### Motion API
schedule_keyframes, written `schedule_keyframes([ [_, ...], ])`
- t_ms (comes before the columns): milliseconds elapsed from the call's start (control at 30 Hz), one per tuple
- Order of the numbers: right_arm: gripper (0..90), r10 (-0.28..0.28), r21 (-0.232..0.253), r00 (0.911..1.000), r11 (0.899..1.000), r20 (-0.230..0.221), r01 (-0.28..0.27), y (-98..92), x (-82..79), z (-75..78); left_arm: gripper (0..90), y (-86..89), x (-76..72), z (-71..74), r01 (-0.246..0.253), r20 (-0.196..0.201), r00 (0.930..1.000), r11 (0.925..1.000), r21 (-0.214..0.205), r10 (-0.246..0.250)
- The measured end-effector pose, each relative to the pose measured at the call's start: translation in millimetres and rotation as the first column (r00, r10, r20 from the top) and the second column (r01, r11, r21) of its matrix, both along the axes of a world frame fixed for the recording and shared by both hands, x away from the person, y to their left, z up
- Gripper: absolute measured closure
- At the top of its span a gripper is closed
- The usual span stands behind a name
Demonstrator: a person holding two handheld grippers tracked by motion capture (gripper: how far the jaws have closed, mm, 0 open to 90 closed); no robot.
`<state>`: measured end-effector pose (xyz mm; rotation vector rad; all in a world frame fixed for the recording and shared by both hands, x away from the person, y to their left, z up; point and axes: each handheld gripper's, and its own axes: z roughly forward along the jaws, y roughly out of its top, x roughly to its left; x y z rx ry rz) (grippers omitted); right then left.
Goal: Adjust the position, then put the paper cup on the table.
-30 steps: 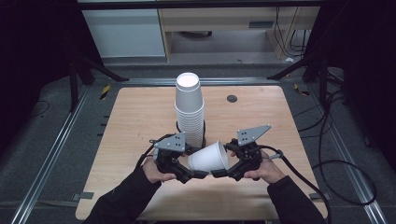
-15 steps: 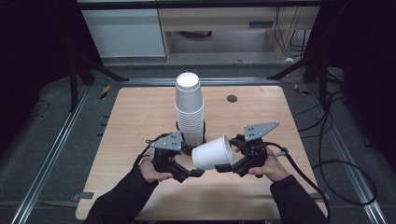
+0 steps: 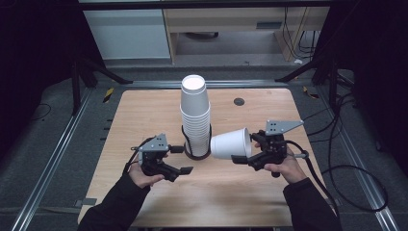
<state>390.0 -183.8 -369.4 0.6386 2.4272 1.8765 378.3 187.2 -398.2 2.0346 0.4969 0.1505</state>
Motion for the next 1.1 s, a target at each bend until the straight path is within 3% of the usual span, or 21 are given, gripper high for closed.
schedule_keyframes([
  [200,13.1,-0.121,-0.040,0.9926,0.992,-0.002,0.121,-13.4,6.4,-1.0,17.6,17.5,5.7,-7.8,-0.124,-0.004,0.9923,0.9920,0.023,0.124],
  [333,13.0,-0.194,-0.088,0.9809,0.977,-0.007,0.193,-21.3,9.5,-0.7,16.5,28.9,10.9,-12.8,-0.217,0.001,0.9762,0.9750,0.048,0.217],
  [367,13.0,-0.220,-0.103,0.9754,0.970,-0.006,0.219,-25.3,10.5,1.0,16.6,35.9,13.5,-15.5,-0.261,0.005,0.9653,0.9638,0.055,0.261],
  [400,13.0,-0.220,-0.103,0.9754,0.970,-0.006,0.219,-25.3,10.5,1.0,16.7,35.9,13.5,-15.5,-0.261,0.005,0.9653,0.9638,0.055,0.261],
  [433,12.9,-0.249,-0.118,0.9685,0.962,-0.001,0.247,-29.1,11.3,3.1,16.6,43.3,16.8,-18.4,-0.303,-0.004,0.9528,0.9511,0.061,0.304],
  [467,12.9,-0.249,-0.118,0.9685,0.962,-0.001,0.247,-29.1,11.3,3.1,16.6,43.3,16.8,-18.4,-0.303,-0.004,0.9528,0.9511,0.061,0.304],
  [500,12.9,-0.282,-0.135,0.9594,0.951,0.000,0.279,-32.7,12.0,5.2,16.8,50.6,19.7,-21.3,-0.336,-0.011,0.9411,0.9392,0.069,0.338],
  [533,12.9,-0.282,-0.135,0.9594,0.951,0.000,0.279,-32.7,12.0,5.2,16.8,50.6,19.7,-21.3,-0.336,-0.011,0.9411,0.9392,0.069,0.338],
  [633,12.9,-0.354,-0.191,0.9353,0.918,0.009,0.349,-38.9,15.3,8.4,17.1,61.0,24.6,-26.6,-0.385,-0.026,0.9211,0.9186,0.088,0.389],
  [667,12.9,-0.354,-0.191,0.9353,0.918,0.009,0.349,-38.9,15.3,8.4,17.1,61.0,24.6,-26.6,-0.385,-0.026,0.9211,0.9186,0.088,0.389],
  [700,12.9,-0.388,-0.214,0.9214,0.899,0.013,0.382,-42.7,17.6,9.5,17.1,63.6,26.4,-28.7,-0.401,-0.025,0.9140,0.9110,0.096,0.405],
  [733,12.9,-0.388,-0.214,0.9214,0.899,0.013,0.382,-42.7,17.6,9.5,17.0,63.6,26.4,-28.7,-0.401,-0.025,0.9140,0.9110,0.096,0.405],
  [767,12.9,-0.426,-0.237,0.9046,0.877,0.016,0.417,-46.8,20.0,10.8,17.0,65.9,28.1,-30.5,-0.414,-0.025,0.9077,0.9041,0.104,0.419],
  [833,12.9,-0.458,-0.259,0.8888,0.857,0.014,0.446,-50.7,22.9,11.9,16.9,67.0,29.3,-31.6,-0.420,-0.025,0.9049,0.9009,0.110,0.425],
  [900,12.9,-0.484,-0.282,0.8748,0.839,0.005,0.466,-54.6,26.0,12.8,16.8,70.4,32.6,-35.7,-0.443,-0.037,0.8922,0.8882,0.122,0.450],
  [933,12.9,-0.484,-0.282,0.8748,0.839,0.005,0.466,-54.6,26.0,12.8,16.5,70.4,32.6,-35.7,-0.443,-0.037,0.8922,0.8882,0.122,0.450],
  [967,12.9,-0.509,-0.305,0.8605,0.817,0.013,0.488,-58.4,29.2,13.2,16.5,73.4,34.3,-38.2,-0.460,-0.032,0.8833,0.8776,0.136,0.468],
  [1000,12.9,-0.509,-0.305,0.8605,0.817,0.013,0.488,-58.4,29.2,13.2,16.5,73.4,34.3,-38.2,-0.460,-0.032,0.8833,0.8776,0.136,0.468],
  [1033,12.9,-0.538,-0.330,0.8431,0.795,0.007,0.509,-62.1,32.5,13.6,16.5,77.0,36.6,-40.3,-0.473,-0.035,0.8752,0.8686,0.148,0.482],
  [1067,12.9,-0.538,-0.330,0.8431,0.795,0.007,0.509,-62.1,32.5,13.6,16.5,77.0,36.6,-40.3,-0.473,-0.035,0.8752,0.8686,0.148,0.482],
  [1100,12.9,-0.564,-0.354,0.8260,0.772,0.002,0.528,-65.7,36.1,13.9,16.4,81.2,38.4,-42.1,-0.487,-0.040,0.8659,0.8588,0.159,0.499],
])
